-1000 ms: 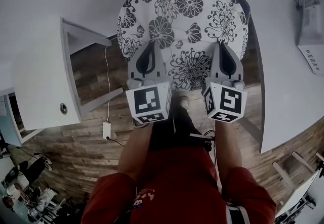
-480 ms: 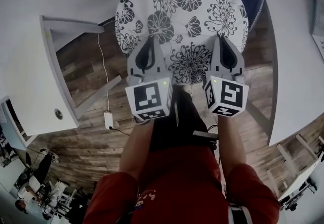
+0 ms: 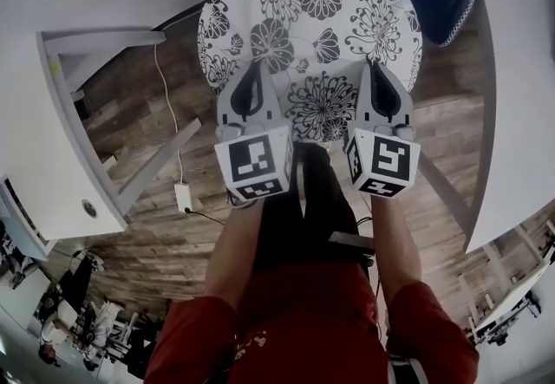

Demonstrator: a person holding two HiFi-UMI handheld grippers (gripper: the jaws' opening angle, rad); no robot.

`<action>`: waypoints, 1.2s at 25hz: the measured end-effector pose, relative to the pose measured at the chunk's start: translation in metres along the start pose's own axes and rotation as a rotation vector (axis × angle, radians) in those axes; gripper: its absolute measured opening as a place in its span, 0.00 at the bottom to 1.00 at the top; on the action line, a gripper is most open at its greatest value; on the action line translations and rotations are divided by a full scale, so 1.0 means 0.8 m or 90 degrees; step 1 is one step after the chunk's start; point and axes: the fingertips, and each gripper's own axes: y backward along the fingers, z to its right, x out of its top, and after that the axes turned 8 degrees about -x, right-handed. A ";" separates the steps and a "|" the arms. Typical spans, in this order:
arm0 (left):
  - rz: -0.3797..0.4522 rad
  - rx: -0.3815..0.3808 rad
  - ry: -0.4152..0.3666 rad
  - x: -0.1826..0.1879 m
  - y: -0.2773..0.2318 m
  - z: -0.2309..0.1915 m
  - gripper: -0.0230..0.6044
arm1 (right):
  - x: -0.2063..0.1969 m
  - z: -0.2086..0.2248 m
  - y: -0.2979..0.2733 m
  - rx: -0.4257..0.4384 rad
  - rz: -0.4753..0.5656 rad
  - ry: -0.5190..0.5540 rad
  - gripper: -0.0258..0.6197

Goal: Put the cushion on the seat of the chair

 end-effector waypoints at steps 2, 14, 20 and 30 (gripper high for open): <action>0.007 0.015 -0.012 0.001 0.000 0.001 0.08 | -0.002 0.001 -0.003 0.013 0.009 -0.009 0.09; -0.023 0.025 -0.022 0.004 0.001 0.005 0.08 | 0.000 0.004 -0.006 0.020 -0.003 -0.009 0.09; -0.043 0.001 -0.016 0.006 0.002 0.002 0.08 | 0.012 0.002 -0.006 -0.001 -0.016 0.008 0.09; -0.032 -0.010 -0.008 0.000 0.000 0.000 0.08 | 0.002 -0.001 -0.001 -0.004 -0.020 0.044 0.09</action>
